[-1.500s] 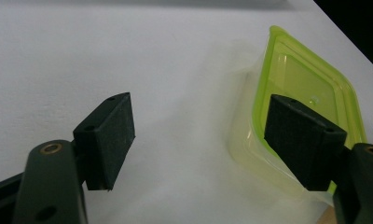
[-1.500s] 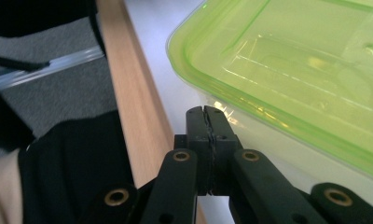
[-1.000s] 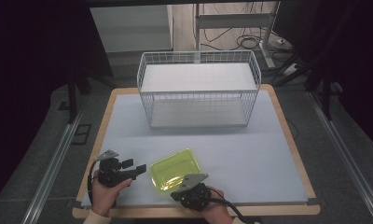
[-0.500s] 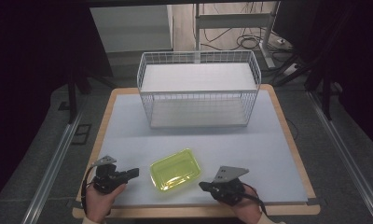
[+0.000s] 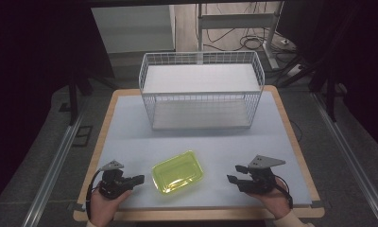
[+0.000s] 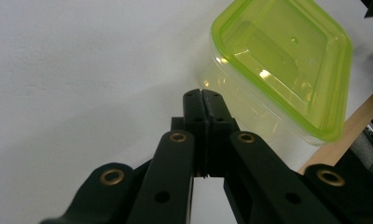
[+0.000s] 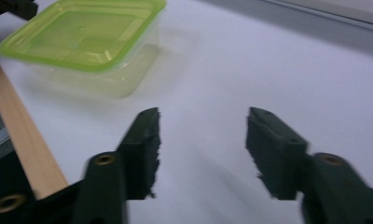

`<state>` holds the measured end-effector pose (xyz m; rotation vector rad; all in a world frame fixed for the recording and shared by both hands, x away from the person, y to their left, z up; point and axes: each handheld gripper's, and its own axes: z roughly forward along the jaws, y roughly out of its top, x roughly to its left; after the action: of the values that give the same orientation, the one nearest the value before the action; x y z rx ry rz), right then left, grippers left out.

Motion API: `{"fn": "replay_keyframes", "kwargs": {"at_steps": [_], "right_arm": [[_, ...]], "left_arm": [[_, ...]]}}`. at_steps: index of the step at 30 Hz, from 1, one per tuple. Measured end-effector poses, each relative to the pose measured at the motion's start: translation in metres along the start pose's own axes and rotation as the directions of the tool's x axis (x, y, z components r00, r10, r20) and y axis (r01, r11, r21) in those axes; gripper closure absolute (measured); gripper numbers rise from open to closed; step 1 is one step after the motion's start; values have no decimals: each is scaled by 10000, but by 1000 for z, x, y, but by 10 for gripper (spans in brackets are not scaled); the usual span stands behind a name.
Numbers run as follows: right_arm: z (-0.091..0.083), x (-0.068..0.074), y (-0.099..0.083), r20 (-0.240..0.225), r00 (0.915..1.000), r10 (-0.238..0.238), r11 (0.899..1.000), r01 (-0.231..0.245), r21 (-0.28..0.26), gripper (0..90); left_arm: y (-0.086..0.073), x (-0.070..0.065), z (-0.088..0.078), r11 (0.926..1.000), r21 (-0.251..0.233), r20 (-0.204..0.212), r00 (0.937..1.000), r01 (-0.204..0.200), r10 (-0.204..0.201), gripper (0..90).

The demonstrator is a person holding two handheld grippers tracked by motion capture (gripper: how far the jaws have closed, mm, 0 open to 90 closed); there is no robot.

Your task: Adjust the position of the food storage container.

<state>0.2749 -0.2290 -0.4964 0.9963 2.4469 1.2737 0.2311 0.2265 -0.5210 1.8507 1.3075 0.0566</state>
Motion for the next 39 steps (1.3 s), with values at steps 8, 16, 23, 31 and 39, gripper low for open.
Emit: {"fn": "replay_keyframes", "kwargs": {"at_steps": [8, 16, 23, 31, 39], "right_arm": [[-5, -9, -2, 131, 9991, 413, 9991, -413, 13, 340], [-14, -21, -3, 445, 9967, 672, 9975, -661, -249, 332], [-25, -37, -5, 845, 9903, 1099, 9930, -1058, -517, 326], [-30, -46, -7, 1085, 9844, 1387, 9894, -1329, -590, 325], [-30, -46, -7, 1159, 9838, 1369, 9900, -1317, -515, 325]], "left_arm": [[2, -6, 9, 9996, 231, 99, 9998, -146, 143, 900], [8, -8, 22, 9987, 487, 205, 9997, -130, 120, 900], [15, -12, 35, 9969, 746, 172, 9996, -242, 230, 900], [29, -11, 47, 9968, 804, 199, 9998, -24, 8, 900], [44, -17, 61, 9957, 918, 185, 9998, -120, 104, 900]]}}
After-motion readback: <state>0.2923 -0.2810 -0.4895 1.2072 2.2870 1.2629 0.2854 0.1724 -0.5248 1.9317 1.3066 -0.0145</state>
